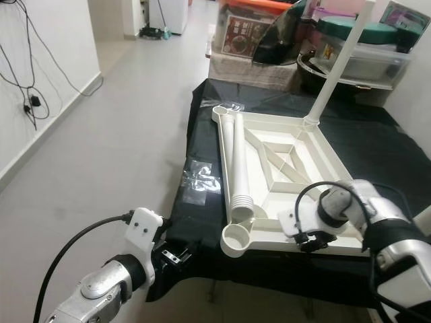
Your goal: Building children table
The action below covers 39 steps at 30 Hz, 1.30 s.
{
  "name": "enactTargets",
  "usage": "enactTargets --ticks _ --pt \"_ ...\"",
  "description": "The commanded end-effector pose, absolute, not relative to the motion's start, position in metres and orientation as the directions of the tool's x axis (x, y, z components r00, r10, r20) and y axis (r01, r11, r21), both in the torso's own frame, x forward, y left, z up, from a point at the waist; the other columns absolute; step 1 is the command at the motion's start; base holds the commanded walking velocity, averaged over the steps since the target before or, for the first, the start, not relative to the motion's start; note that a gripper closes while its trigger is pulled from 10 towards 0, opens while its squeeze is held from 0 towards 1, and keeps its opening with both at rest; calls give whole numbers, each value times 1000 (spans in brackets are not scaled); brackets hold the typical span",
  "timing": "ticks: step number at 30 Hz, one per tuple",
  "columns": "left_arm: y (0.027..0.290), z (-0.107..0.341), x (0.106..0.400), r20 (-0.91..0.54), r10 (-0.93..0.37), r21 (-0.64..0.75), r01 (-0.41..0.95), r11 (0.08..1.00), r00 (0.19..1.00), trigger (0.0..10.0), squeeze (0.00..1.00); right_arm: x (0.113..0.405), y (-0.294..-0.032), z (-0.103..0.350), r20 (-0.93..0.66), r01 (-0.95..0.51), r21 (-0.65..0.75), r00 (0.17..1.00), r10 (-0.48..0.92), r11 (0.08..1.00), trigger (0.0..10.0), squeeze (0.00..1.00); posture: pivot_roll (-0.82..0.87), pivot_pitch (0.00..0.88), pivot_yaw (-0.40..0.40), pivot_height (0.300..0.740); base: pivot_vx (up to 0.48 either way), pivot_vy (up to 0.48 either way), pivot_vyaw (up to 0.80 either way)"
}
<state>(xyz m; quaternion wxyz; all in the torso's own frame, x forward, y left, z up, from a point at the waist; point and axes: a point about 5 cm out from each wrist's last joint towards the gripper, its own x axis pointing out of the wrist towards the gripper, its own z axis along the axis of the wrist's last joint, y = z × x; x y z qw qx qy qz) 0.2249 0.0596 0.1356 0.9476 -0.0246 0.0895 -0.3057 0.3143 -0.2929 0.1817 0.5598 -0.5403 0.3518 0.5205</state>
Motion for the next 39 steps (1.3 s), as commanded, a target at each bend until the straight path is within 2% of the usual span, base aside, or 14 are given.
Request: enactTargets --ticks 1,8,11,13,14,15,16,18,19,20,21,23,25,39 --pt "59 132 226 -162 -587 -103 578 810 793 10000 0 309 -295 196 -942 -968 -233 200 271 -96 10000 0 79 3 -119 740 0 0 0" --pt "59 131 231 -163 -587 -98 579 809 793 10000 0 295 -289 212 -869 -976 -217 184 460 -21 10000 0 73 0 -109 740 0 0 0" --pt "60 130 235 -163 -586 -89 580 810 794 10000 0 300 -272 218 -637 -934 -277 353 686 224 10000 0 77 0 -106 740 0 0 0" --pt "60 130 235 -163 -586 -89 580 810 794 10000 0 300 -272 218 -637 -934 -277 353 686 224 10000 0 77 0 -106 740 0 0 0" --pt "60 129 236 -162 -583 -87 577 812 796 10000 0 302 -267 217 -540 -897 -293 440 718 329 10000 0 79 0 -100 740 0 0 0" --pt "60 129 236 -162 -583 -87 577 812 796 10000 0 302 -267 217 -540 -897 -293 440 718 329 10000 0 79 0 -100 740 0 0 0" --pt "61 129 238 -162 -579 -83 574 815 799 10000 0 303 -261 214 -442 -845 -314 533 721 432 10000 0 83 0 -94 740 0 0 0" --pt "61 129 238 -162 -579 -83 574 815 799 10000 0 303 -261 214 -442 -845 -314 533 721 432 10000 0 83 0 -94 740 0 0 0" --pt "62 128 240 -161 -577 -78 573 816 800 10000 0 298 -257 207 -351 -779 -319 626 696 540 10000 0 79 0 -74 740 0 0 0" --pt "62 128 240 -161 -577 -78 573 816 800 10000 0 298 -257 207 -351 -779 -319 626 696 540 10000 0 79 0 -74 740 0 0 0" --pt "63 128 241 -161 -577 -74 573 816 800 10000 0 291 -254 202 -277 -718 -314 695 663 622 10000 0 75 0 -66 740 0 0 0" --pt "63 128 241 -161 -577 -74 573 816 800 10000 0 291 -254 202 -277 -718 -314 695 663 622 10000 0 75 0 -66 740 0 0 0" --pt "64 127 244 -162 -581 -71 578 813 798 10000 0 278 -247 196 -180 -604 -299 796 578 739 10000 0 64 0 -52 740 0 0 0" --pt "71 124 237 -158 -649 -20 655 755 744 10000 0 240 -200 171 -123 -418 -308 908 400 855 10000 0 69 0 -45 740 0 0 0"
